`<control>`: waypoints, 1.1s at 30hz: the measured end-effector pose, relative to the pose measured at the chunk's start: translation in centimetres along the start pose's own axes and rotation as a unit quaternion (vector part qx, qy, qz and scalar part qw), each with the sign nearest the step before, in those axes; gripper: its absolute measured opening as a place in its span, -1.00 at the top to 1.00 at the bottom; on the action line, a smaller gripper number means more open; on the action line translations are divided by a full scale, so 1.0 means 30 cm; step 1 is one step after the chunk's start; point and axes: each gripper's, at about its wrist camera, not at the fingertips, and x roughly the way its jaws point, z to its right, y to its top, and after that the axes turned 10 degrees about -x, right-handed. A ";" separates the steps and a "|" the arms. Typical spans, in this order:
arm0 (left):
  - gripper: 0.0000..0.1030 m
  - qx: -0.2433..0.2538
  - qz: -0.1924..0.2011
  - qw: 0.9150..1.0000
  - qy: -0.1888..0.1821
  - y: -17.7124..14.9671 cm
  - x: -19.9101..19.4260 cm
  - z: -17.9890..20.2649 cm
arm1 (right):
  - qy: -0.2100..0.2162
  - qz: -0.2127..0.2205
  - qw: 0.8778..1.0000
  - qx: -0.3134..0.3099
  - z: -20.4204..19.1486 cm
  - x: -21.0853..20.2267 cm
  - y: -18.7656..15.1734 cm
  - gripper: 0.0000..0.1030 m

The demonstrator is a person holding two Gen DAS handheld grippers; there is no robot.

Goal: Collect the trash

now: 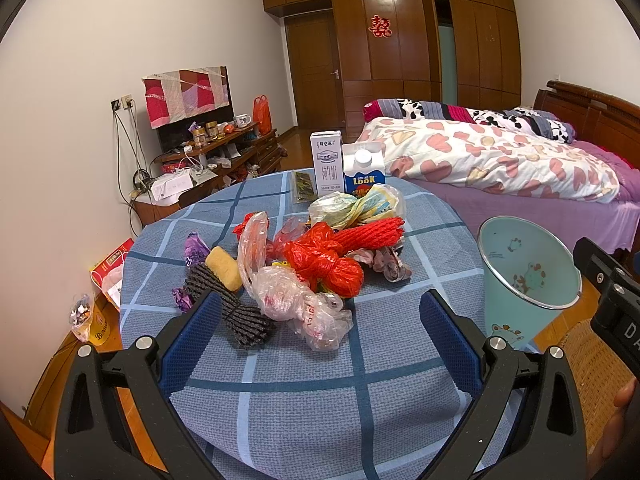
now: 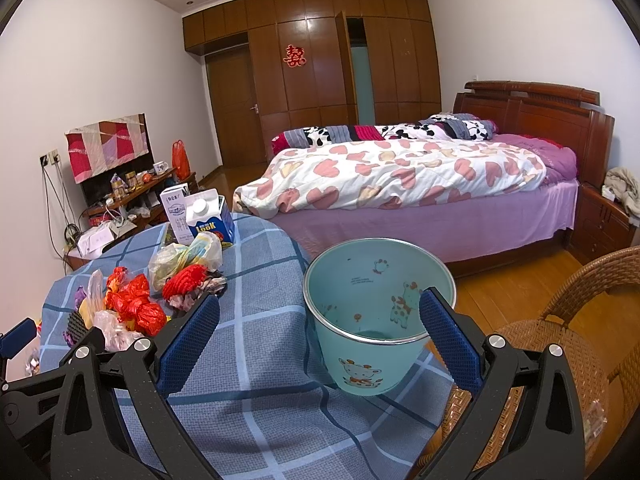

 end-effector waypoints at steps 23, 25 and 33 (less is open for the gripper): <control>-0.88 0.001 -0.002 1.000 0.000 -0.001 -0.001 0.005 | 0.002 -0.002 1.000 0.001 0.001 -0.001 -0.002 -0.91; -0.88 0.001 -0.003 1.000 0.000 -0.004 -0.001 0.006 | 0.002 -0.002 1.000 0.001 0.001 0.000 -0.003 -0.91; -0.88 0.001 -0.009 1.000 -0.002 -0.010 0.005 0.005 | 0.003 -0.006 1.000 0.001 -0.014 0.005 -0.006 -0.91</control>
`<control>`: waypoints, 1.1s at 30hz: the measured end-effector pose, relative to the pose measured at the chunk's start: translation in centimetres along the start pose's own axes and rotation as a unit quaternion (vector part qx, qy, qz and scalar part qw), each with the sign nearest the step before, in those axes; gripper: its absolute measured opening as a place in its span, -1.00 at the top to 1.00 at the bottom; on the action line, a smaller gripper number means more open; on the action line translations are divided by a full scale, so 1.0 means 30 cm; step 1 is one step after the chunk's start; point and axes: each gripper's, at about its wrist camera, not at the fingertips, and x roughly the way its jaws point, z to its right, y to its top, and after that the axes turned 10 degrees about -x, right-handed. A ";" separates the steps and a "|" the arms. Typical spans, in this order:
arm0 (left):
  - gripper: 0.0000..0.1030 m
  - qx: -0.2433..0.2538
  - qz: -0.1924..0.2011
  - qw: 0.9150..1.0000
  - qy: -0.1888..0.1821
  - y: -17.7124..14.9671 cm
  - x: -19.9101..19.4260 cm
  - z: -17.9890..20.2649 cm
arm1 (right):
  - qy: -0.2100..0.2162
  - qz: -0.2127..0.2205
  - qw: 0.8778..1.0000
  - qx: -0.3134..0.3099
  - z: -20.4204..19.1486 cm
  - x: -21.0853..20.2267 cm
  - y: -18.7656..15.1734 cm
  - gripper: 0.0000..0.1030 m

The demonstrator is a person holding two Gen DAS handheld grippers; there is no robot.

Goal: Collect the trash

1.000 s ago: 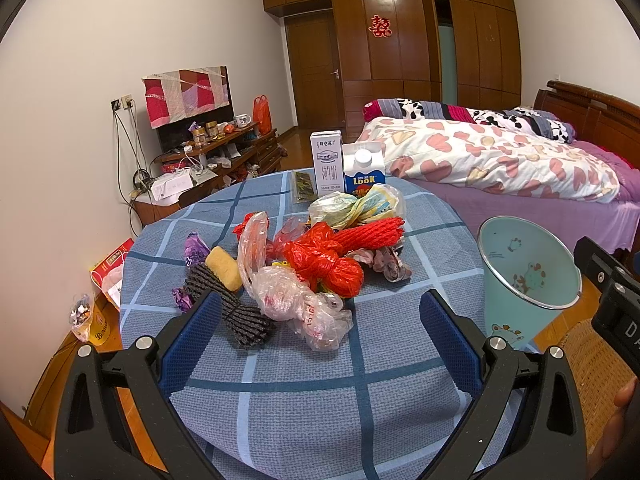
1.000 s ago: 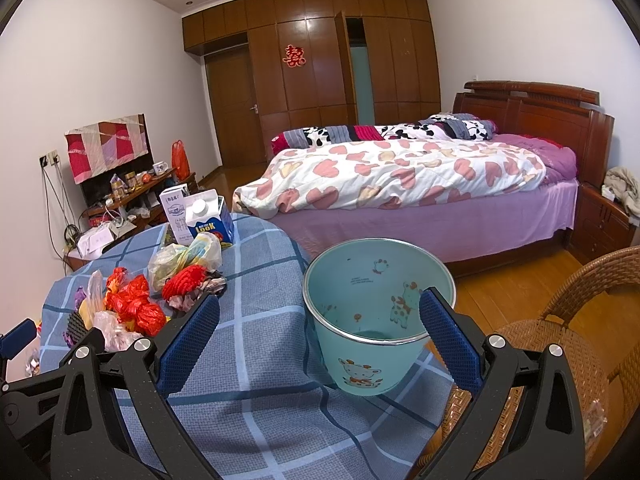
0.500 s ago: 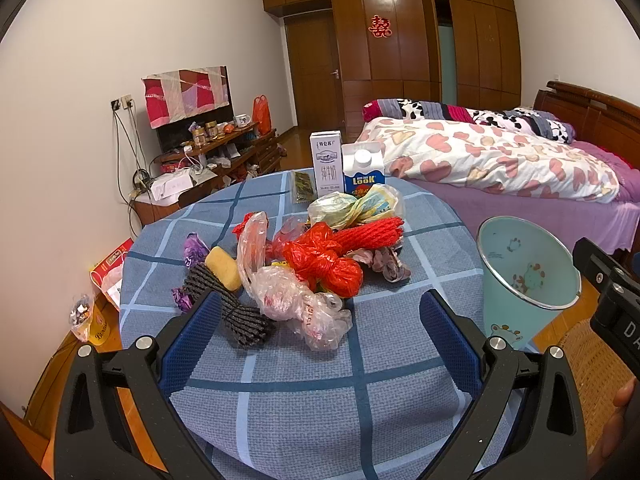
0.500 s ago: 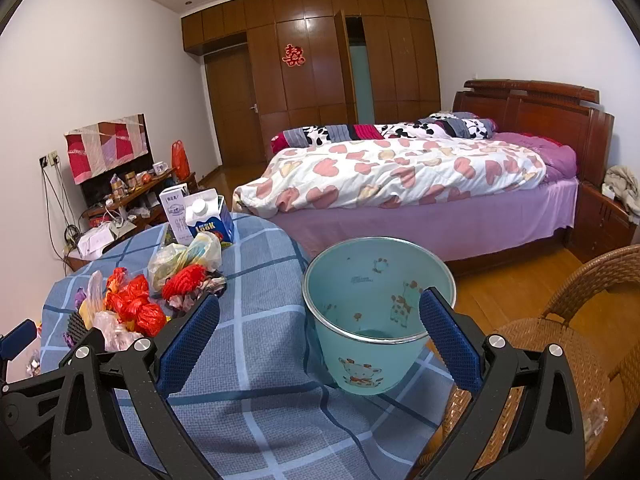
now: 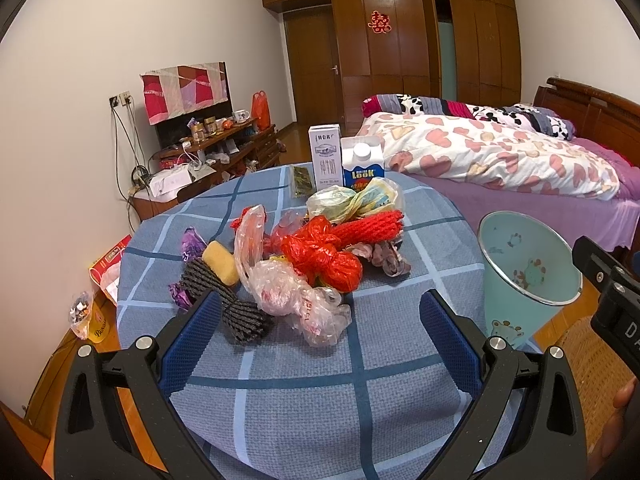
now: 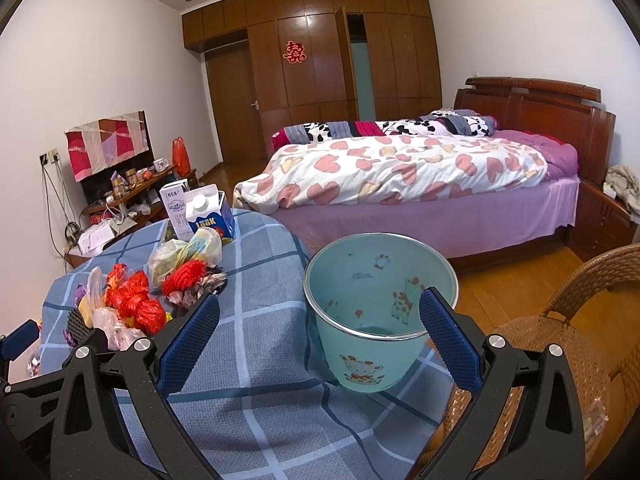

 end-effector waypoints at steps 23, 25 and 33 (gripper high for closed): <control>-0.85 -0.102 -0.052 0.993 0.036 0.014 0.266 -0.376 | 0.080 -0.027 0.995 -0.044 -0.158 0.232 0.013 -0.89; -0.79 -0.106 -0.053 0.992 0.044 0.020 0.279 -0.413 | 0.101 -0.023 0.993 -0.063 -0.214 0.249 0.023 -0.87; -0.67 -0.109 -0.055 0.991 0.057 0.033 0.319 -0.510 | 0.200 -0.046 0.973 -0.102 -0.421 0.330 0.041 -0.46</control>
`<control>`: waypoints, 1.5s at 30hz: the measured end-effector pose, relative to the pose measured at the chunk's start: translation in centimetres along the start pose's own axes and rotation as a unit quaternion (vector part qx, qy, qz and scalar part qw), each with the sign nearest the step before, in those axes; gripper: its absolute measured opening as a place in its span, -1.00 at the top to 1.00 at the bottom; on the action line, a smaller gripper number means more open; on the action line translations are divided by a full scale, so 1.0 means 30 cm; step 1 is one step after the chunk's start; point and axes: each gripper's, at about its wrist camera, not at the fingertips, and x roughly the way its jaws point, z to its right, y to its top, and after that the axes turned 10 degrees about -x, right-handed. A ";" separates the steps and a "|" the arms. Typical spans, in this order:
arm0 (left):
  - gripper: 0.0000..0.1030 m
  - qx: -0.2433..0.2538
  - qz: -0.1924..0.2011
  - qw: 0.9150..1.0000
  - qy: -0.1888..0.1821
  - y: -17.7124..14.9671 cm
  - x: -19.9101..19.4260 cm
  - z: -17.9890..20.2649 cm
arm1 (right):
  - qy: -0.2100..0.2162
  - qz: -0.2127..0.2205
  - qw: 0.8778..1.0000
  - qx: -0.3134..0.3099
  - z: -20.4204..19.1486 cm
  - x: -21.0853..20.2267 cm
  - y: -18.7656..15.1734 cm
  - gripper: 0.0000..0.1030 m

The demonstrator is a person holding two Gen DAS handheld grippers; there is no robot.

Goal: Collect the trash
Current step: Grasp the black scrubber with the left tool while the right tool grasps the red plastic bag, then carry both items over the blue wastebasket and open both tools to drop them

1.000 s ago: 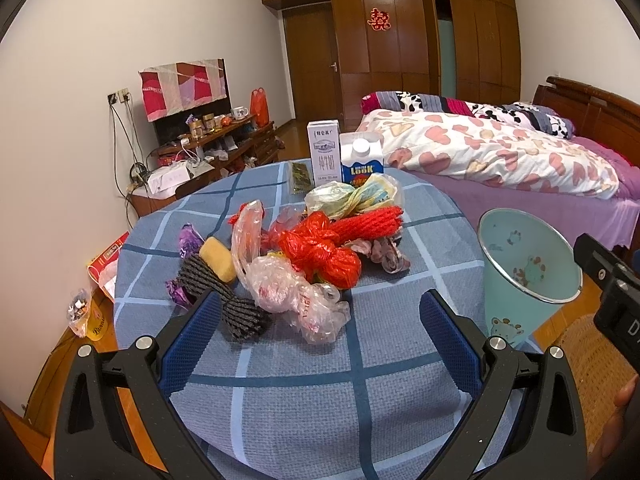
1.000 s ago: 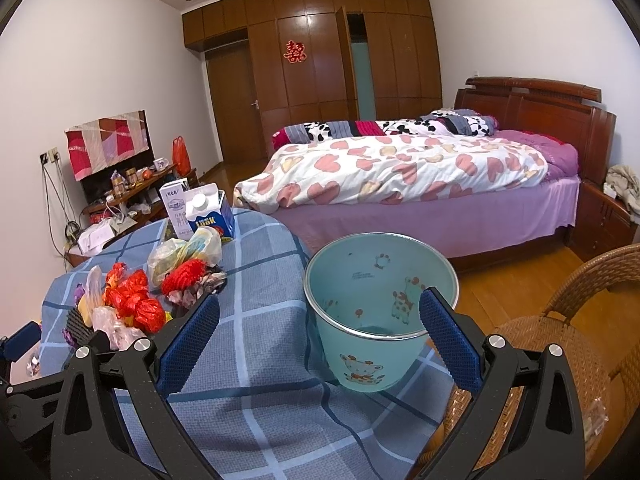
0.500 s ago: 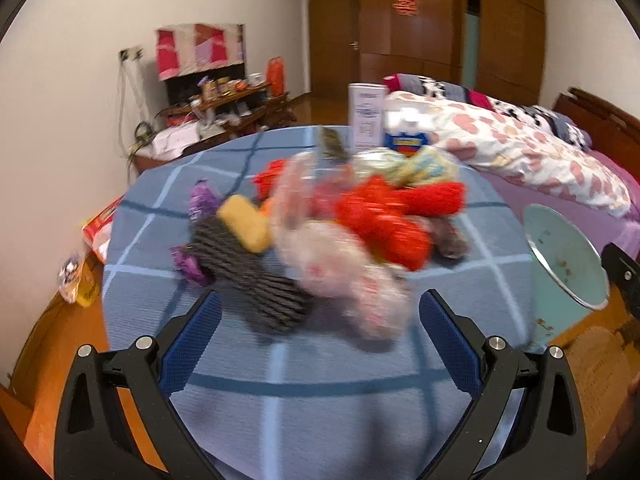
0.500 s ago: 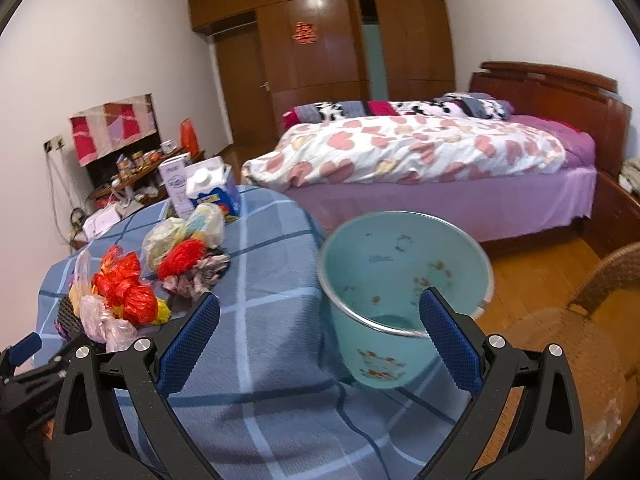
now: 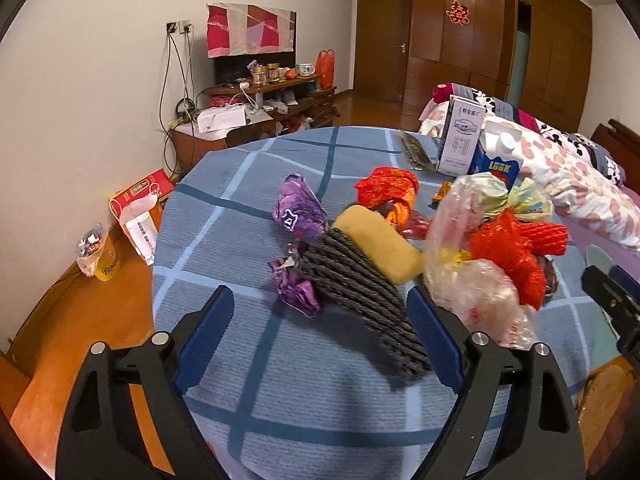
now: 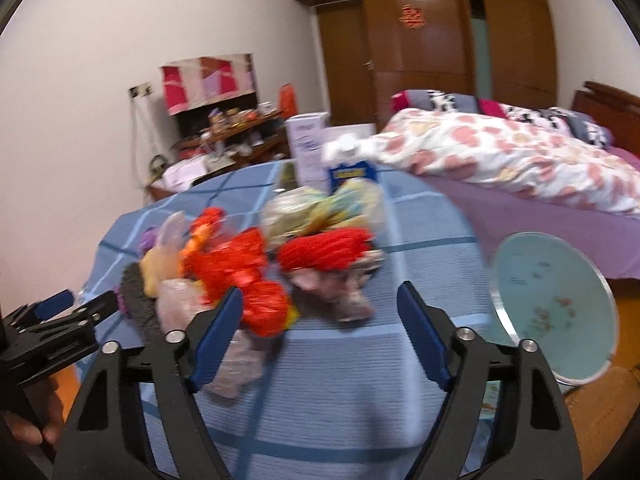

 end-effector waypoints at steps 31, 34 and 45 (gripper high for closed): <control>0.69 -0.007 -0.003 0.999 -0.046 0.012 -0.009 0.071 | 0.069 0.040 0.997 0.011 -0.020 -0.020 0.045 0.68; 0.69 -0.001 0.027 0.999 -0.042 0.032 -0.072 0.080 | 0.045 0.058 0.997 0.023 0.023 -0.070 0.043 0.68; 0.69 0.056 0.031 0.990 -0.122 0.025 -0.147 0.290 | -0.032 0.066 0.995 0.068 0.207 -0.185 -0.007 0.68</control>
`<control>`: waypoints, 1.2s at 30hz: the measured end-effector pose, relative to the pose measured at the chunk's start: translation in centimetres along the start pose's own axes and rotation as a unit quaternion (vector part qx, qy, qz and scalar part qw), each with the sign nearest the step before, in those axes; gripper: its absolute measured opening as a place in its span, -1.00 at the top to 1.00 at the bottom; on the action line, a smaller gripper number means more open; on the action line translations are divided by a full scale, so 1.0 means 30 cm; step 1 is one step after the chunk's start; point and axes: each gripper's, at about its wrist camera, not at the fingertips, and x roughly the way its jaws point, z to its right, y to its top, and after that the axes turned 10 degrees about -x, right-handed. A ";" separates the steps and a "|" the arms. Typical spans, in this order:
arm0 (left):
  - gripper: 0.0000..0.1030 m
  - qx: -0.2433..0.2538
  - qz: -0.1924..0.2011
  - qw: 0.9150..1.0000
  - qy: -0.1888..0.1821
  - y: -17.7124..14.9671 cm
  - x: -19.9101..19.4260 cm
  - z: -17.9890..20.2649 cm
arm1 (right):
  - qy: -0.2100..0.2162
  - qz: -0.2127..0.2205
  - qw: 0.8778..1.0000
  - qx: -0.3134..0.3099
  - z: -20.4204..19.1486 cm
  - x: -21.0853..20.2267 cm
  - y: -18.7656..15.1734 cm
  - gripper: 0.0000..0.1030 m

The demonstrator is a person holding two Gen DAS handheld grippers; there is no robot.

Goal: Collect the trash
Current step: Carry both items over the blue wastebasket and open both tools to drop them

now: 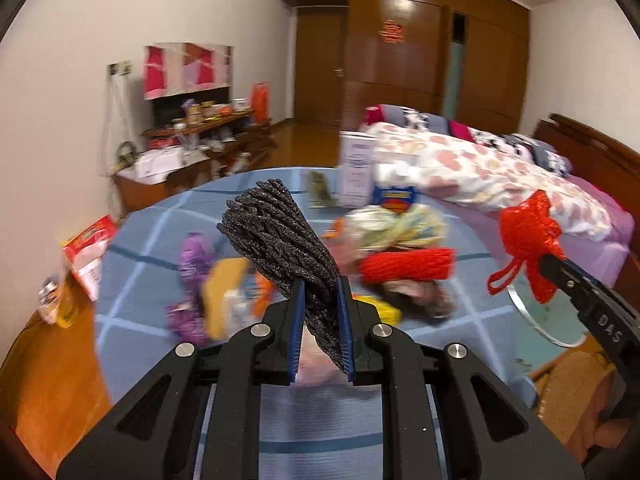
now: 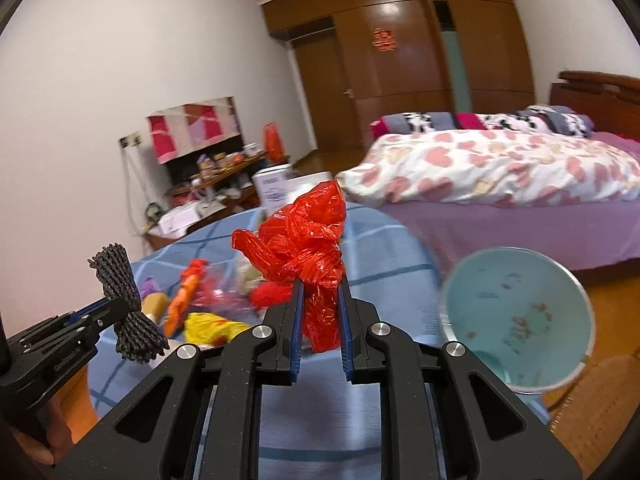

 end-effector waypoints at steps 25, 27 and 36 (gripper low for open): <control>0.69 0.144 -0.055 0.974 -0.164 -0.132 0.164 0.663 | -0.206 -0.046 0.971 0.114 0.509 -0.073 -0.155 0.68; 0.69 0.148 -0.064 0.972 -0.170 -0.140 0.190 0.698 | -0.212 -0.053 0.968 0.121 0.537 -0.069 -0.165 0.67; 0.63 0.170 -0.106 0.963 -0.181 -0.187 0.308 0.842 | -0.202 -0.081 0.962 0.166 0.633 -0.029 -0.222 0.48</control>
